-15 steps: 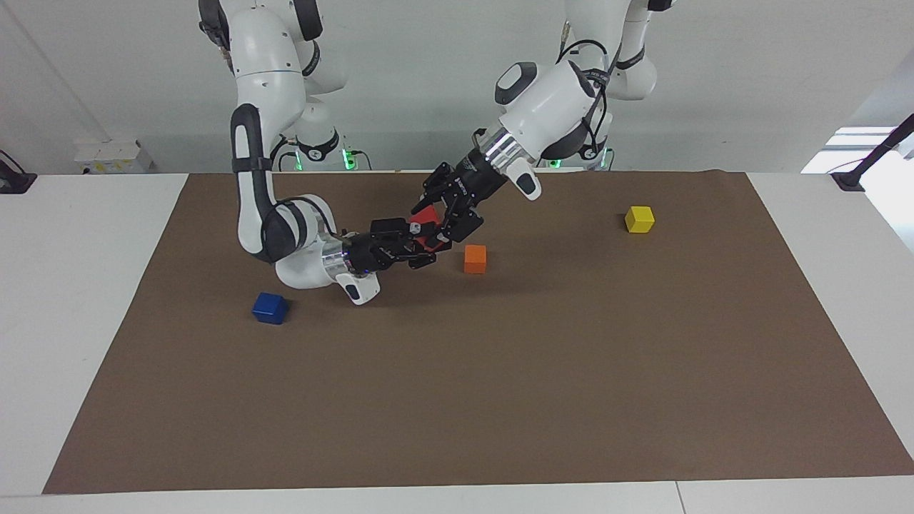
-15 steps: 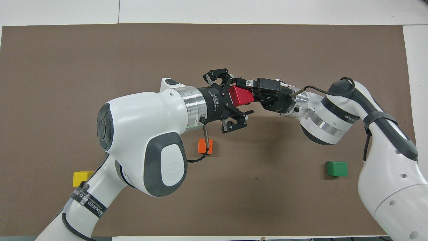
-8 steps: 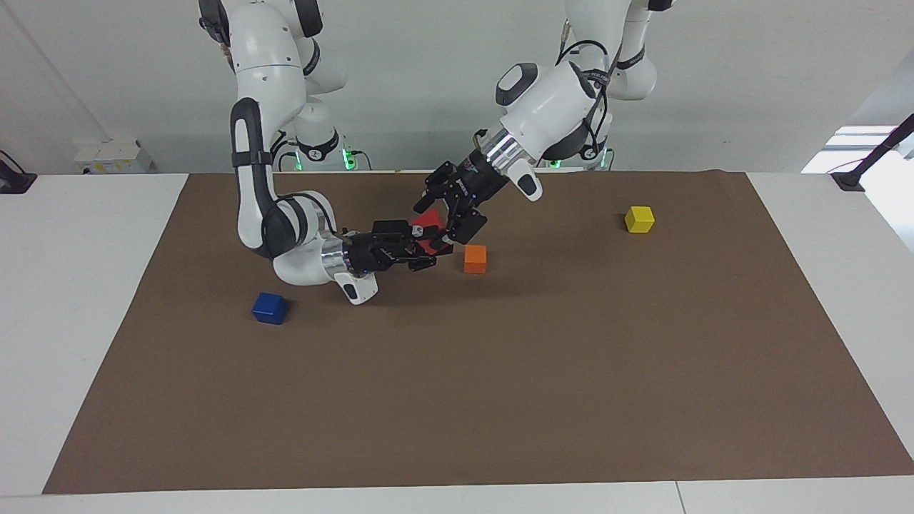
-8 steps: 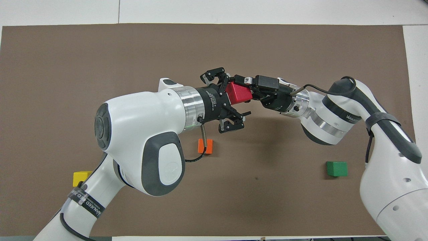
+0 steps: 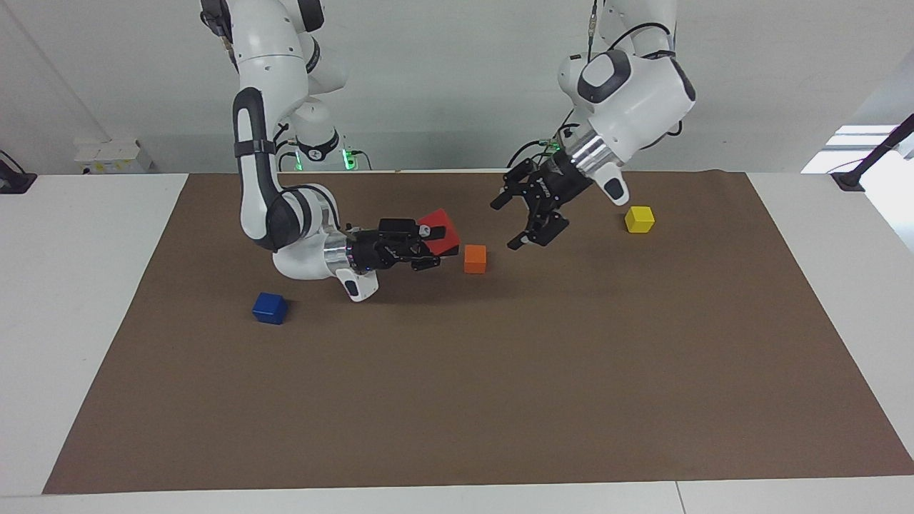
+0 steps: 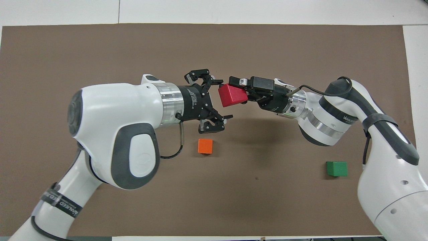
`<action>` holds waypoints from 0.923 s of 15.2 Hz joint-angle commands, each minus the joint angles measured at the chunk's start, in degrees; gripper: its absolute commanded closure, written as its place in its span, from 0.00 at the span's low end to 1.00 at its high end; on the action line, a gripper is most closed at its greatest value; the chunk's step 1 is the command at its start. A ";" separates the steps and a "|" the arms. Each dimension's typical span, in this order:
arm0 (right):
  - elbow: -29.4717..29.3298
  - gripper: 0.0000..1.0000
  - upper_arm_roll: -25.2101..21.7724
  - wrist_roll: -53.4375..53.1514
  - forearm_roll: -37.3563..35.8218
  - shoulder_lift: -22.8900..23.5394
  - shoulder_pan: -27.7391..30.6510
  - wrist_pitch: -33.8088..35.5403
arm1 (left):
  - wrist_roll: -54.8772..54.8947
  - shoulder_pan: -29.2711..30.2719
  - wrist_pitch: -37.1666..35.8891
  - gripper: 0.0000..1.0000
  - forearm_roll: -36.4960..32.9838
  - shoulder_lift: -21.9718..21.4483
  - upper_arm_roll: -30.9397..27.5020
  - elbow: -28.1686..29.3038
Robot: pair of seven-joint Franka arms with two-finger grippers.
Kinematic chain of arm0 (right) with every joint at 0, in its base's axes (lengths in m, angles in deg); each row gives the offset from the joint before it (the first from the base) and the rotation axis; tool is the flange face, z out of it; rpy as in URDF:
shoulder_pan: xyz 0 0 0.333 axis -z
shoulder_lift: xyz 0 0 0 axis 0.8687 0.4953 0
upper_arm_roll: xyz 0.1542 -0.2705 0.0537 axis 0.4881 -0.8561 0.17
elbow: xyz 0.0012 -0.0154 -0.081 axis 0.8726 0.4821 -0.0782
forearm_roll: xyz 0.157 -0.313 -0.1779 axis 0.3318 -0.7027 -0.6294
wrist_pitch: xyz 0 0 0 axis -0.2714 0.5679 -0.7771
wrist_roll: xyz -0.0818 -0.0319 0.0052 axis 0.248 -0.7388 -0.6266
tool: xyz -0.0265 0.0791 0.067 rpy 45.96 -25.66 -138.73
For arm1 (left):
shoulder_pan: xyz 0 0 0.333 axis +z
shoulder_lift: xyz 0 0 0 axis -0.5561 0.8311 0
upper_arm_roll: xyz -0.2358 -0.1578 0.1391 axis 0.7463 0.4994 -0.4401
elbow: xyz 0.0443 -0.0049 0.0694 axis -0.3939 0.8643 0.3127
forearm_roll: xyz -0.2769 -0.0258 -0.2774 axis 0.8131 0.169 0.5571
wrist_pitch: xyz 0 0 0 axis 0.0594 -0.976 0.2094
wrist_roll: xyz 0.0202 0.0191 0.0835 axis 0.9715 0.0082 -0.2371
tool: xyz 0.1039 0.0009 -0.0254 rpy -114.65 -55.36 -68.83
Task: Transfer red block to right arm and stack on blue block
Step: 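Open the left gripper and withdraw while the right gripper carries the cube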
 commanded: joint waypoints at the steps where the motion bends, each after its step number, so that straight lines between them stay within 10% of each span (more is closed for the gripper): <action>1: -1.00 1.00 -0.13 -7.21 -13.04 -6.61 1.47 -10.36 | 3.53 5.14 -0.87 0.00 -0.43 -1.95 0.37 2.51; 7: -6.89 1.00 -0.30 -21.04 -46.09 -11.99 10.69 -12.00 | 18.45 17.46 -1.84 0.00 -1.74 -3.00 0.19 5.40; 14: -22.00 1.00 -0.21 -22.02 -79.93 -7.08 23.45 -1.45 | 33.29 20.62 -3.94 0.00 -24.41 -1.51 0.28 5.67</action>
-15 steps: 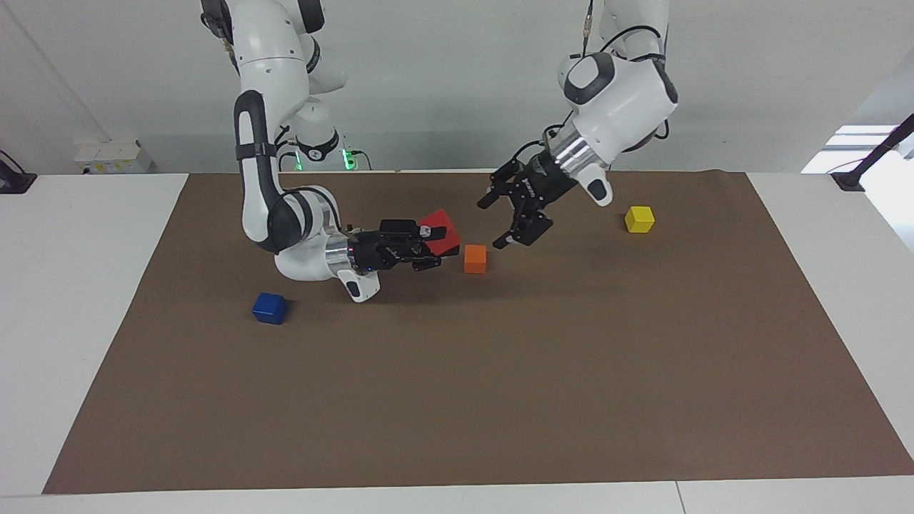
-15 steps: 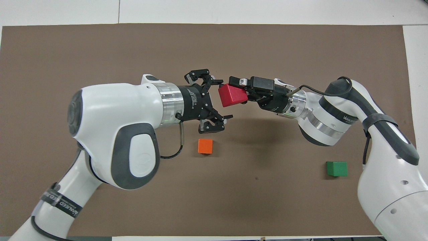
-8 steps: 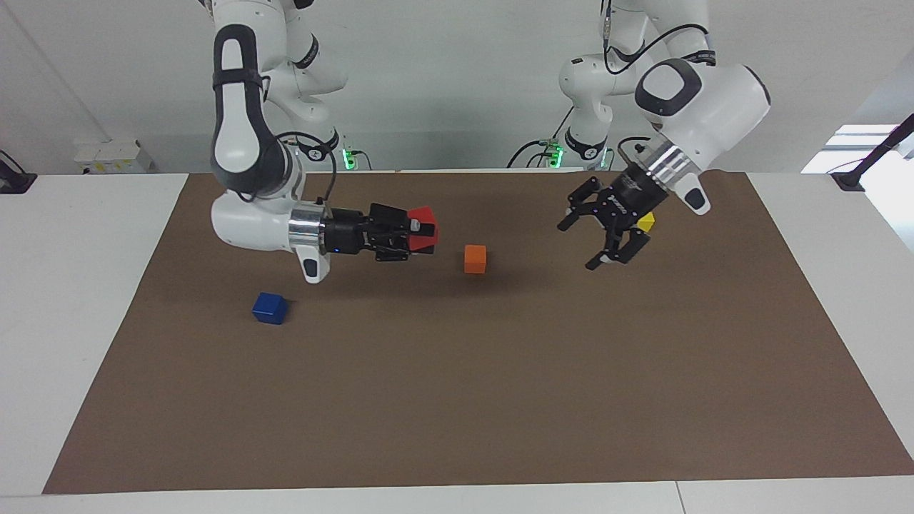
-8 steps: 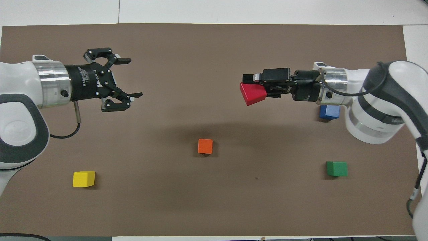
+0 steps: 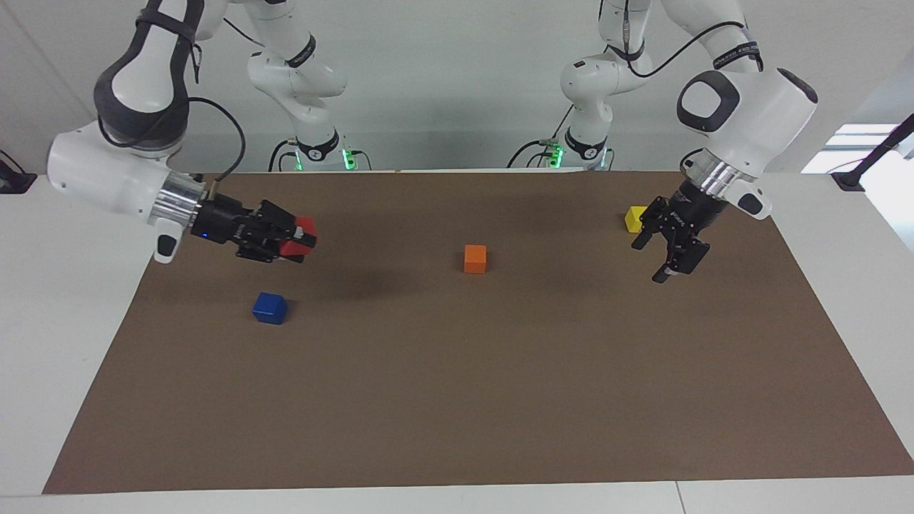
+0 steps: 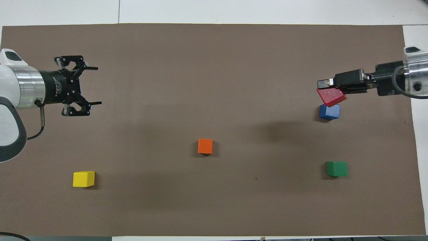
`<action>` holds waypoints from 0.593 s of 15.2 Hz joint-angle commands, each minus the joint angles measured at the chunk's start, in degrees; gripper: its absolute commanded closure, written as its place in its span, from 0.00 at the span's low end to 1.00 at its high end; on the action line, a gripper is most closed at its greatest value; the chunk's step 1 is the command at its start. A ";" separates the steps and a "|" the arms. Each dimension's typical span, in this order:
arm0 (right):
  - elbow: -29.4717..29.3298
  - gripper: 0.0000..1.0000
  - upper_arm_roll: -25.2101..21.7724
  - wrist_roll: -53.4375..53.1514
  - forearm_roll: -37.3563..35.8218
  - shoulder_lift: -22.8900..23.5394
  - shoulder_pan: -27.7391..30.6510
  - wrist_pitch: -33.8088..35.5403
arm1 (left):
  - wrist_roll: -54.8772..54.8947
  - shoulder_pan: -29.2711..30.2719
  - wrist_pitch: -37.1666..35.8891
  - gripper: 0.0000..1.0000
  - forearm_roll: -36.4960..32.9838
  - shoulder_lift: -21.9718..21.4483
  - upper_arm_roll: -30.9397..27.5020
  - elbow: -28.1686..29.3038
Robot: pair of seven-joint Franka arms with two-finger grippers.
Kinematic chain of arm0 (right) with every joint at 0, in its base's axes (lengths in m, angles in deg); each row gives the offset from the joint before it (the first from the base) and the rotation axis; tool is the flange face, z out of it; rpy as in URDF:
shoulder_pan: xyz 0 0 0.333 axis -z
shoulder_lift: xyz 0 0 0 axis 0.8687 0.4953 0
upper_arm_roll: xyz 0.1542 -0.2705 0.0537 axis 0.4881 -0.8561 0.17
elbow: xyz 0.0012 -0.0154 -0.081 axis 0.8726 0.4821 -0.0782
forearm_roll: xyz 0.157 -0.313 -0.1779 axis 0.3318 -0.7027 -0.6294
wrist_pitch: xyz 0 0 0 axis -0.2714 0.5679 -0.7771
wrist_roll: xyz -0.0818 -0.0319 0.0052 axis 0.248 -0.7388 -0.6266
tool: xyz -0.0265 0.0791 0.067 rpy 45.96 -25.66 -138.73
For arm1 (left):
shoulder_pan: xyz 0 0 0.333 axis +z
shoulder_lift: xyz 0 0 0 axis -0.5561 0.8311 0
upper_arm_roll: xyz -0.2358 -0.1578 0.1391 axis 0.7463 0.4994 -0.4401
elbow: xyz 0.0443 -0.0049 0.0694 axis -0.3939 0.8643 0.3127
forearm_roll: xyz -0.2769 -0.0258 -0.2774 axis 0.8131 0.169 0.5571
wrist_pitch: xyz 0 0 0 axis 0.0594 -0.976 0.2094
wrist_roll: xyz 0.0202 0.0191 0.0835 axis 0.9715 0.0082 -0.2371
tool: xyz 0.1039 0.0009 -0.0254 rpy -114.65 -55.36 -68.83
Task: Transfer red block to right arm and stack on blue block
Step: 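Open the left gripper and withdraw while the right gripper carries the cube, then lower the red cube onto the blue cube with the right gripper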
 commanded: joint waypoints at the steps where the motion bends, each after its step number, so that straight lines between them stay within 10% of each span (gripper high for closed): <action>1: -9.19 1.00 0.64 -1.36 -14.04 4.19 1.13 2.94 | 11.77 3.56 -3.33 0.00 -4.99 -0.43 0.28 1.23; 9: -7.46 1.00 0.82 -8.13 -46.17 5.60 -2.74 -11.36 | 38.70 3.75 -13.36 0.00 -22.23 -0.08 0.28 -1.58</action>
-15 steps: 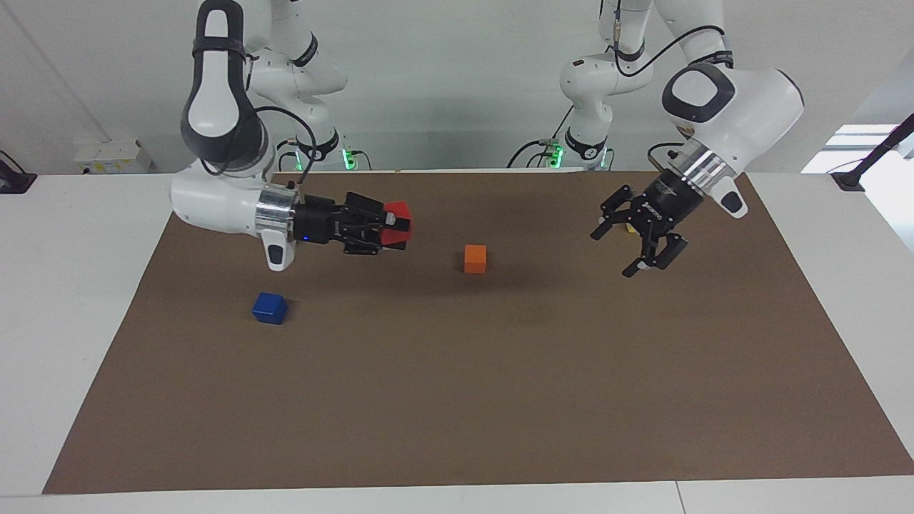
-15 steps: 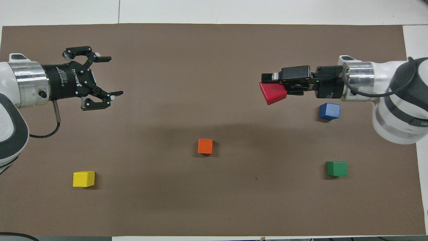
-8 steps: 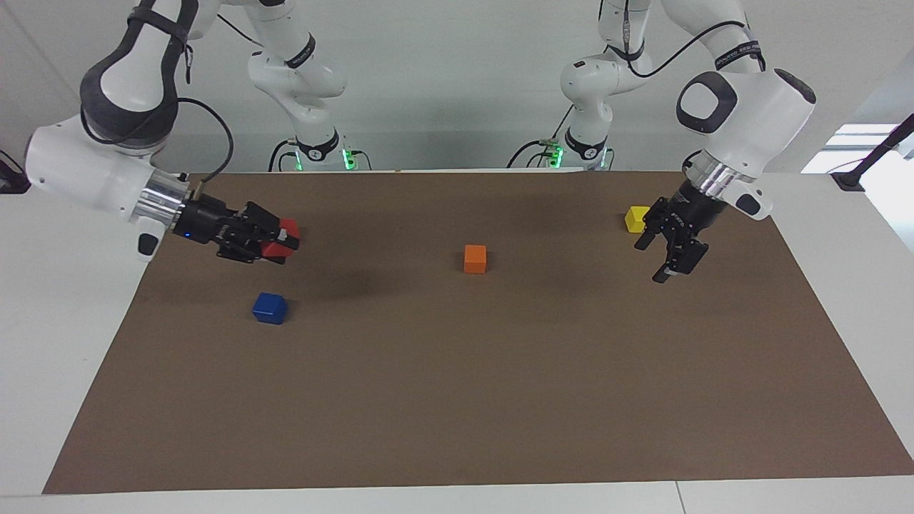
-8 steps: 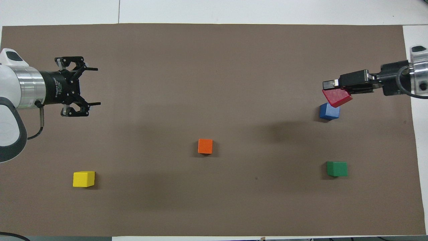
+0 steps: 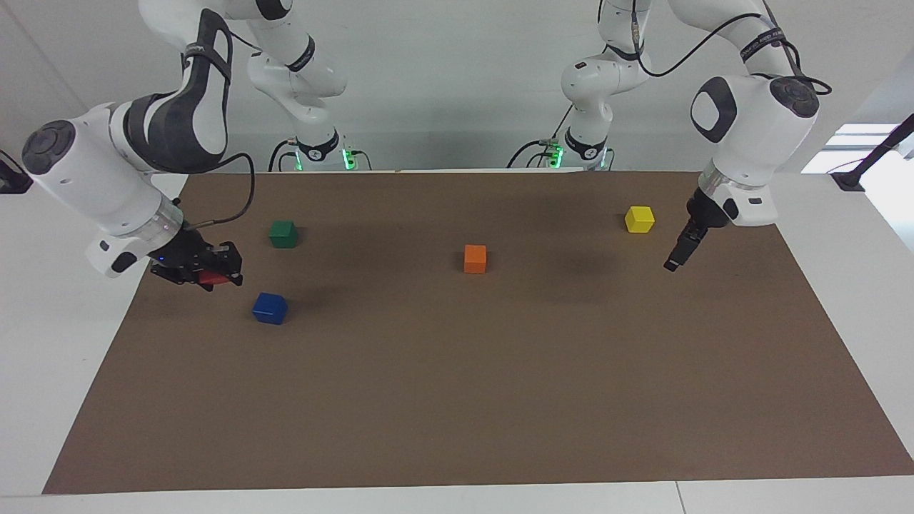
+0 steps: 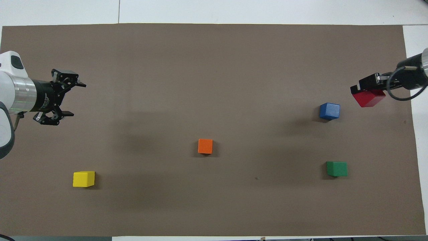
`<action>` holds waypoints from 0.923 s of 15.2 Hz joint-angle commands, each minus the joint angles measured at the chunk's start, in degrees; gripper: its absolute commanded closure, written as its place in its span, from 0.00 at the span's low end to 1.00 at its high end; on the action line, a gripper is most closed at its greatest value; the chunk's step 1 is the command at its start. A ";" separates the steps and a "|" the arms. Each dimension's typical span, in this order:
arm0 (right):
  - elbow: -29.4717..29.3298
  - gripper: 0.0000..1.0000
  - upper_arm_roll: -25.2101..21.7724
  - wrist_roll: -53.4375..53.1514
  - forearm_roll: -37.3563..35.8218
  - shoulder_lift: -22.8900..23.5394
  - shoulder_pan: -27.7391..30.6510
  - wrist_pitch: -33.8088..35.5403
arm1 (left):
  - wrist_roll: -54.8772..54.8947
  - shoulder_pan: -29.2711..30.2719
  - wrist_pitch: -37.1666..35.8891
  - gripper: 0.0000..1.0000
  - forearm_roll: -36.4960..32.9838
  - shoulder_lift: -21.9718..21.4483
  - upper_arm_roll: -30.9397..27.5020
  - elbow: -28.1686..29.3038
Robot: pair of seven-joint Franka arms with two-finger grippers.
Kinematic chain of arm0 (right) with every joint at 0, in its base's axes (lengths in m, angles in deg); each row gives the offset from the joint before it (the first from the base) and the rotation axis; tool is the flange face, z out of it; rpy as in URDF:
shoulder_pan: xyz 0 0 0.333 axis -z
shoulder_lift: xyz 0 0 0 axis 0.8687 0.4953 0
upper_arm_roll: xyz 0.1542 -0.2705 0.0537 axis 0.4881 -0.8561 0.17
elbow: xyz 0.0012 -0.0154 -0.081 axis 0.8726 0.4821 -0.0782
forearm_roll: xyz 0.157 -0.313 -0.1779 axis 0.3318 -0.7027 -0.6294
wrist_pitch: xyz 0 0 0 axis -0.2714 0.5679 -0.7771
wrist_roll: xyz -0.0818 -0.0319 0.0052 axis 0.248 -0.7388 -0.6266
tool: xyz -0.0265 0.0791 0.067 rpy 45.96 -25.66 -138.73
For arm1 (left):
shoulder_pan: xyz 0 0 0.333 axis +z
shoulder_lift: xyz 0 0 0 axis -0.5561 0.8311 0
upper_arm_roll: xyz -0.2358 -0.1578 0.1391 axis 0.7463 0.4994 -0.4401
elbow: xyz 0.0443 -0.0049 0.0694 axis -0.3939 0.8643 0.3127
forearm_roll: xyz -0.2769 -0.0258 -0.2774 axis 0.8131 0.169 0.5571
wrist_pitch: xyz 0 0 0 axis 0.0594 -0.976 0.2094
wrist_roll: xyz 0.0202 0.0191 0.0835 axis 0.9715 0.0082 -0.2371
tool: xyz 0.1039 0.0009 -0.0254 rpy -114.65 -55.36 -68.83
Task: Transfer red block to right arm and stack on blue block
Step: 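Lower the red cube onto the blue cube with the right gripper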
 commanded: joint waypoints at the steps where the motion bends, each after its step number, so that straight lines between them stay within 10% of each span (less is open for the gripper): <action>1: 1.40 1.00 0.30 0.01 -3.38 -0.11 0.61 -4.32 | 6.64 0.44 -2.90 0.00 -4.78 -0.22 0.16 -1.20; 8: 16.75 1.00 0.30 -11.49 -6.72 -4.84 -3.52 -21.69 | 43.42 0.08 -15.89 0.00 -11.93 -3.63 0.16 -2.78; 14: 33.65 1.00 0.30 -17.11 -6.72 -8.72 -4.40 -42.11 | 45.06 -1.76 -14.42 0.00 -11.93 -4.79 0.77 -0.76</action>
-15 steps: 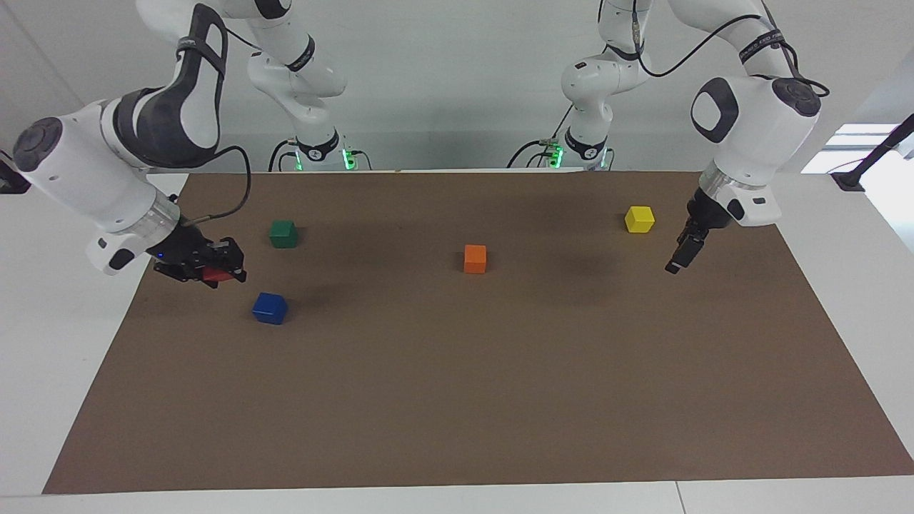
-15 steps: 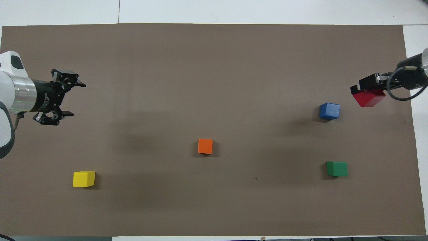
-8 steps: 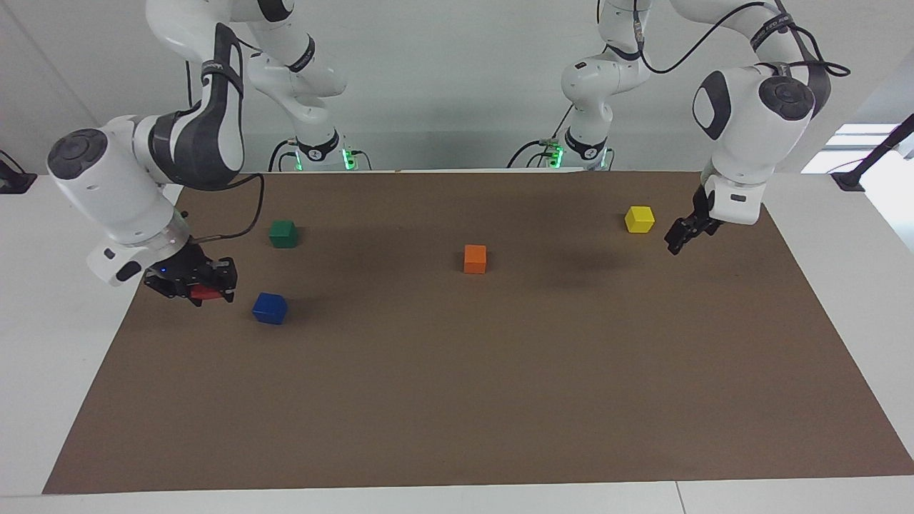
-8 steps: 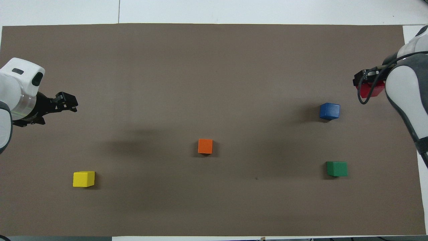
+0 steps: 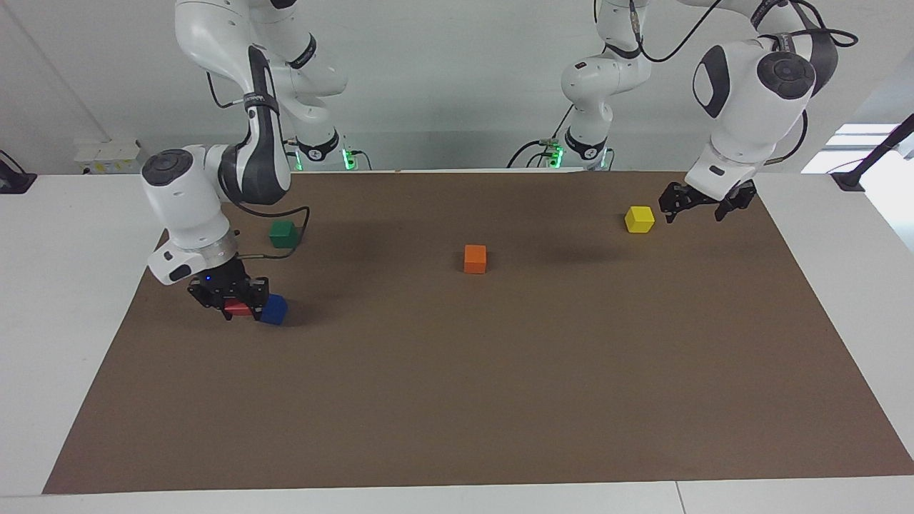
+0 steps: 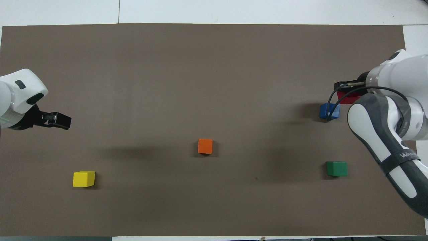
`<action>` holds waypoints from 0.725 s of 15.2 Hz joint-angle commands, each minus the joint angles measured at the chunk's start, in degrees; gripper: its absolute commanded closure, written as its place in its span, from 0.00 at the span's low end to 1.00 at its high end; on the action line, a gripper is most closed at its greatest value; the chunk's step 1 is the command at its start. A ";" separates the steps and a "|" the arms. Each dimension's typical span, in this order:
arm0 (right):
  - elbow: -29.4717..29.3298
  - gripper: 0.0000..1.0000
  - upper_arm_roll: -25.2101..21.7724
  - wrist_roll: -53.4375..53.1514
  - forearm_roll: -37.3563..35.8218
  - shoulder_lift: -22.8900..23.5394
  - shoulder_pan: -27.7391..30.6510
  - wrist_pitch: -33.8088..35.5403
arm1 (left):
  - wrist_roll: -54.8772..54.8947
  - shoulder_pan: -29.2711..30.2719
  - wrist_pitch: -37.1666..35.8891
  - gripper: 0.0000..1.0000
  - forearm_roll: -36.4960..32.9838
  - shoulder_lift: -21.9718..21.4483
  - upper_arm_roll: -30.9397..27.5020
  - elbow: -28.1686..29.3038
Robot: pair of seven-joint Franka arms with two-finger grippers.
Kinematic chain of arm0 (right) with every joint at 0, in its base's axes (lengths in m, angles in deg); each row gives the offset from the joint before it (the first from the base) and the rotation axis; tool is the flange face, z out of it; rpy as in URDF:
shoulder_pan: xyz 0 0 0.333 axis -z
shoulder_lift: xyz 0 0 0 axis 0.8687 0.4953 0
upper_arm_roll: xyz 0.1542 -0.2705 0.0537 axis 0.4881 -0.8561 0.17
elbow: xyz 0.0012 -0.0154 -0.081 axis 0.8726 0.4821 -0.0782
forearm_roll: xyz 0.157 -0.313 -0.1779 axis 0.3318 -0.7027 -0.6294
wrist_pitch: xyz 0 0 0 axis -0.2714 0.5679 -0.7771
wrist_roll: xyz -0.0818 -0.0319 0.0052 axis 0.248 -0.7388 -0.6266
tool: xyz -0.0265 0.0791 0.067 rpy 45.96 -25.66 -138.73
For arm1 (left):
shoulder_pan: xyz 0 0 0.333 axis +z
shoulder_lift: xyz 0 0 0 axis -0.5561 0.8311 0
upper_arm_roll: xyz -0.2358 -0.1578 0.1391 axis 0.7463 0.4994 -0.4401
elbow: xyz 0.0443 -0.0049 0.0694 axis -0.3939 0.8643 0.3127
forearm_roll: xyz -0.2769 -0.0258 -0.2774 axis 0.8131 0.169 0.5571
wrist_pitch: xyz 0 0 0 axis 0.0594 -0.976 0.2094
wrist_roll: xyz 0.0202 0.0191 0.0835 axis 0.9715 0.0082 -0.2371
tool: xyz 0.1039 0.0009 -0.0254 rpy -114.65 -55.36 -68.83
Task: Transfer red block to right arm and stack on blue block
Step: 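Lower the red cube onto the blue cube with the right gripper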
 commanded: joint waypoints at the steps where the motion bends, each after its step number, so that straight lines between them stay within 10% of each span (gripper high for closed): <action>1: 6.87 1.00 0.34 -3.41 -1.44 -3.37 -0.17 -5.76 | 0.79 -3.11 0.56 0.00 -0.95 -1.34 -1.26 2.28; 4: 8.99 1.00 0.34 -4.04 -1.44 -3.90 -0.26 -8.23 | 0.61 -15.13 2.84 0.00 -0.95 -0.64 -12.39 2.37; 11: 9.26 1.00 0.34 -6.76 -1.44 -3.29 -0.18 -9.20 | 0.35 -20.34 -1.28 0.00 4.52 7.54 -17.80 -8.80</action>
